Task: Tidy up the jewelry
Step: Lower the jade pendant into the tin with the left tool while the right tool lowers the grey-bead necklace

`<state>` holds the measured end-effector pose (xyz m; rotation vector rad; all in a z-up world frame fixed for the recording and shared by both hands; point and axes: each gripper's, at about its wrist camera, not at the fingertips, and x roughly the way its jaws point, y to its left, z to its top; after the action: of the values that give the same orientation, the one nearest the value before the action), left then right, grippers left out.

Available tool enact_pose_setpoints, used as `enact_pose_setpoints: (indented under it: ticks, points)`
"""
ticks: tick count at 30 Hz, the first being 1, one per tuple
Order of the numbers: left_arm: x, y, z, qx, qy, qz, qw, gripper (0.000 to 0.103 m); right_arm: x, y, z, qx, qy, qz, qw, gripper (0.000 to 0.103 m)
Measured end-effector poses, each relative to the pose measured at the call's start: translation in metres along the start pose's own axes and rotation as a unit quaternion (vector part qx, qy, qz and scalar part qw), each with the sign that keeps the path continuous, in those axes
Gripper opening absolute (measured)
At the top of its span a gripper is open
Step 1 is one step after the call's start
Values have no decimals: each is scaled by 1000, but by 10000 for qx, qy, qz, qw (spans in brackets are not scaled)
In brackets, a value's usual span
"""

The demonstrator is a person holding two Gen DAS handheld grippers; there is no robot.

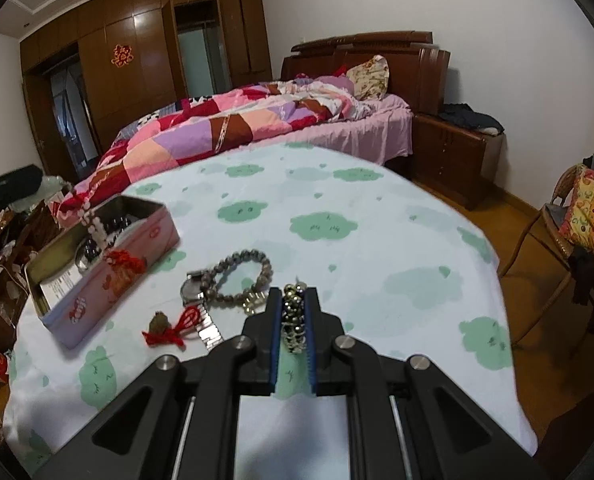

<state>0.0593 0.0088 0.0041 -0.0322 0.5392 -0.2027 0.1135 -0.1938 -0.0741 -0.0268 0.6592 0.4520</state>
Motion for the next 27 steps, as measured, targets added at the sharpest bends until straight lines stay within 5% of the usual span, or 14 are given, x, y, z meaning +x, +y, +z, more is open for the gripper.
enact_pose_setpoints:
  ticks: [27]
  points:
    - [-36, 90, 2, -408, -182, 795, 9958, 7, -40, 86, 76, -818, -716, 821, 9907, 13]
